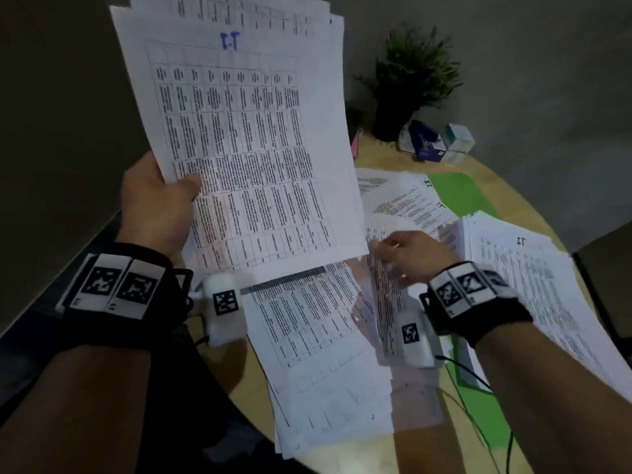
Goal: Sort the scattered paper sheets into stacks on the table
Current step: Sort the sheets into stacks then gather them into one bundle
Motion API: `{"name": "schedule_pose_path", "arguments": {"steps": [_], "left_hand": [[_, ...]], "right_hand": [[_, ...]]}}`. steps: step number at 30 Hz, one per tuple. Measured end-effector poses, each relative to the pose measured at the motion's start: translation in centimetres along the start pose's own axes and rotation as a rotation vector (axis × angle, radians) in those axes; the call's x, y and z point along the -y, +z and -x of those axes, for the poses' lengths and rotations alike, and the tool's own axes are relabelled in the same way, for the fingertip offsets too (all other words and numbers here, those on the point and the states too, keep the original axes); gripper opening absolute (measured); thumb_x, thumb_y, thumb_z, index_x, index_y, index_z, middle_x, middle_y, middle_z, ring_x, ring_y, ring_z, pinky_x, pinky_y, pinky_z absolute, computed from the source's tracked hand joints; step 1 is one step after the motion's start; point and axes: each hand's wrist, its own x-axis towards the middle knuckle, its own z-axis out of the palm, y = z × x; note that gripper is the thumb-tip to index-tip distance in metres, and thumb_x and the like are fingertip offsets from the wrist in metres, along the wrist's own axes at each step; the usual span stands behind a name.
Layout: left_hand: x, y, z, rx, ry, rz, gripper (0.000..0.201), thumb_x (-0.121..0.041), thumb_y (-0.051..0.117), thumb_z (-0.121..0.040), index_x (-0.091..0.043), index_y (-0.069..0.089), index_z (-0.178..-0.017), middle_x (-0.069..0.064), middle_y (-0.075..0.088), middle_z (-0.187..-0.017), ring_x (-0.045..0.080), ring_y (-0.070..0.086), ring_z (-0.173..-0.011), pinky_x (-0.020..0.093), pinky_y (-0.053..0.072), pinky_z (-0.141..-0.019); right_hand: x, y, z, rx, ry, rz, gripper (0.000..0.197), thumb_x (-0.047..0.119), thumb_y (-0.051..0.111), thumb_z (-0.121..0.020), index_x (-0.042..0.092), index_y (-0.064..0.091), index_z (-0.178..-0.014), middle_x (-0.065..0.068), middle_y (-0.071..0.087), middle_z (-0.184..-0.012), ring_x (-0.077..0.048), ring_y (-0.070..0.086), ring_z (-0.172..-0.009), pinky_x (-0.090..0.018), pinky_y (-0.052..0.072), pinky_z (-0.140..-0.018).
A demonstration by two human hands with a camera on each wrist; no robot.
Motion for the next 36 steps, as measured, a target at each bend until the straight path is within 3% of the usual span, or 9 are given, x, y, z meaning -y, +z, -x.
{"name": "schedule_pose_path", "arguments": {"steps": [4, 10, 13, 17, 22, 25, 30, 33, 36], "left_hand": [[-0.1, 0.1, 0.2, -0.002, -0.003, 0.008, 0.037, -0.005, 0.055, -0.094, -0.022, 0.059, -0.127, -0.011, 0.066, -0.113, 0.001, 0.063, -0.097, 0.021, 0.052, -0.082], [0.1, 0.2, 0.0, 0.043, -0.016, 0.031, 0.041, -0.003, 0.054, -0.095, -0.022, 0.057, -0.13, -0.01, 0.065, -0.118, 0.005, 0.063, -0.104, 0.023, 0.051, -0.085], [0.3, 0.0, -0.1, 0.071, -0.024, 0.041, 0.041, -0.003, 0.054, -0.094, -0.022, 0.057, -0.131, -0.01, 0.066, -0.117, 0.005, 0.063, -0.104, 0.028, 0.051, -0.09], [0.5, 0.0, -0.3, 0.099, -0.05, 0.038, 0.039, -0.002, 0.055, -0.094, -0.019, 0.058, -0.129, -0.005, 0.066, -0.118, 0.011, 0.064, -0.106, 0.036, 0.051, -0.095], [0.3, 0.5, 0.1, 0.19, -0.136, 0.101, 0.037, -0.002, 0.053, -0.095, -0.017, 0.059, -0.128, -0.002, 0.067, -0.116, 0.017, 0.064, -0.106, 0.041, 0.05, -0.097], [0.4, 1.1, 0.6, 0.303, -0.201, 0.165, 0.04, 0.002, 0.051, -0.095, -0.009, 0.055, -0.133, 0.007, 0.065, -0.123, 0.023, 0.062, -0.112, 0.044, 0.047, -0.1], [0.7, 2.0, 0.8, 0.498, -0.275, 0.248, 0.044, 0.005, 0.048, -0.093, -0.012, 0.053, -0.134, 0.011, 0.061, -0.13, 0.03, 0.057, -0.122, 0.052, 0.04, -0.106], [0.7, 2.8, 1.3, 0.552, -0.324, 0.335, 0.043, 0.008, 0.044, -0.094, -0.023, 0.071, -0.106, 0.01, 0.067, -0.121, 0.032, 0.059, -0.117, 0.051, 0.048, -0.098], [0.6, 3.4, 1.6, 0.605, -0.345, 0.392, 0.041, 0.007, 0.044, -0.091, -0.015, 0.061, -0.121, 0.011, 0.065, -0.124, 0.027, 0.064, -0.11, 0.043, 0.055, -0.087]], "right_hand": [[1.0, 2.1, 0.1, 0.005, 0.051, 0.336, 0.053, 0.06, 0.063, -0.08, 0.008, 0.061, -0.084, -0.007, 0.06, -0.075, -0.019, 0.057, -0.069, -0.025, 0.043, -0.058], [0.3, 3.0, -1.5, 0.033, 0.11, 0.48, 0.019, 0.009, 0.06, -0.086, 0.001, 0.055, -0.07, -0.005, 0.048, -0.067, -0.023, 0.053, -0.078, -0.024, 0.041, -0.061], [-0.5, 1.8, -1.0, 0.008, 0.056, 0.33, 0.016, 0.006, 0.055, -0.088, -0.005, 0.064, -0.095, -0.011, 0.058, -0.084, -0.023, 0.053, -0.077, -0.022, 0.037, -0.055], [-1.8, -0.3, 0.4, -0.065, -0.007, -0.014, 0.02, 0.01, 0.06, -0.087, 0.012, 0.055, -0.067, -0.006, 0.055, -0.067, -0.02, 0.051, -0.065, -0.03, 0.039, -0.064], [-1.7, -2.4, 2.4, -0.196, -0.137, -0.567, 0.017, 0.001, 0.055, -0.09, 0.012, 0.067, -0.089, -0.01, 0.071, -0.082, -0.025, 0.064, -0.073, -0.035, 0.051, -0.071], [-0.4, -4.2, 3.2, -0.221, -0.26, -0.683, 0.027, -0.003, 0.048, -0.094, 0.016, 0.066, -0.099, -0.001, 0.074, -0.081, -0.015, 0.067, -0.066, -0.022, 0.05, -0.058], [3.3, -5.5, 4.2, -0.142, -0.455, -0.749, 0.032, -0.013, 0.048, -0.088, 0.012, 0.065, -0.101, -0.002, 0.075, -0.087, -0.017, 0.07, -0.077, -0.029, 0.058, -0.07], [5.8, -6.5, 5.1, -0.048, -0.571, -0.752, 0.031, -0.014, 0.049, -0.085, 0.011, 0.063, -0.097, 0.002, 0.074, -0.082, -0.013, 0.069, -0.073, -0.027, 0.056, -0.071], [7.4, -7.8, 6.4, 0.043, -0.672, -0.826, 0.029, -0.012, 0.046, -0.082, 0.007, 0.059, -0.099, -0.001, 0.071, -0.076, -0.011, 0.067, -0.065, -0.02, 0.054, -0.064]]}}
